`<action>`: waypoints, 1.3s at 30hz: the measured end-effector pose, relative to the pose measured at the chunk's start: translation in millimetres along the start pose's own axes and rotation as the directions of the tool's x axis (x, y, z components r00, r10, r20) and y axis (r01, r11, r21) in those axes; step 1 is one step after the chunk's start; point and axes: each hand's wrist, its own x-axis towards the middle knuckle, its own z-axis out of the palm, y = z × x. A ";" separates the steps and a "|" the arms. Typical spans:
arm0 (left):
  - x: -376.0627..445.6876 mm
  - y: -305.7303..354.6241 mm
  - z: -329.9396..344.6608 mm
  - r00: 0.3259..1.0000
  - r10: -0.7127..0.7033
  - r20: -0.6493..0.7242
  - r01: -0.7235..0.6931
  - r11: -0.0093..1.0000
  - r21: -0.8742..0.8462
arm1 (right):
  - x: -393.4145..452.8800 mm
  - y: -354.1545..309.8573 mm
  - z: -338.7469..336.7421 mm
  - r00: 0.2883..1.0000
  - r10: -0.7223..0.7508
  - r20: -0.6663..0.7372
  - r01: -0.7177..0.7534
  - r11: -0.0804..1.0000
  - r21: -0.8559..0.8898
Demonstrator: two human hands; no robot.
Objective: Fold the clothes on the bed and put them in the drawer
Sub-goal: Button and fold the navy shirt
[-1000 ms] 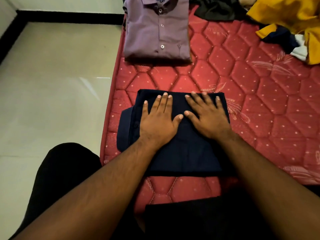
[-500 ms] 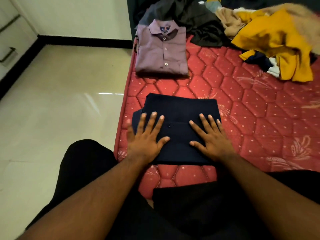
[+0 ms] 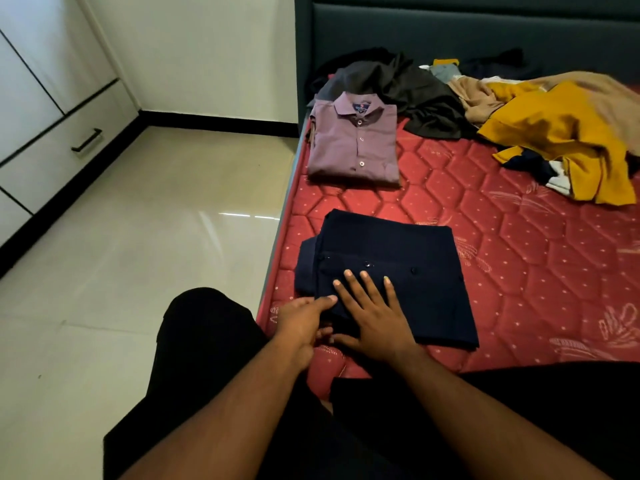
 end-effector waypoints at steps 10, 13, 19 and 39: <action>9.2 29.3 14.8 0.967 0.125 0.222 -0.108 0.990 -0.085 | 9.9 28.5 -101.0 0.902 0.412 -0.129 -0.147 0.576 0.804; 20.8 55.3 26.1 0.922 0.243 0.301 -0.215 0.969 -0.124 | 9.0 38.5 -153.1 0.890 0.453 -0.043 -0.094 0.274 0.957; 12.4 146.1 25.9 0.779 0.455 0.432 -0.404 0.890 -0.209 | -1.3 75.3 -240.1 0.917 0.341 0.208 -0.071 -0.372 0.926; 105.3 93.4 40.5 0.925 -0.205 0.319 0.168 0.976 0.141 | 27.7 140.0 -71.3 0.526 0.572 0.629 -0.506 -0.383 0.772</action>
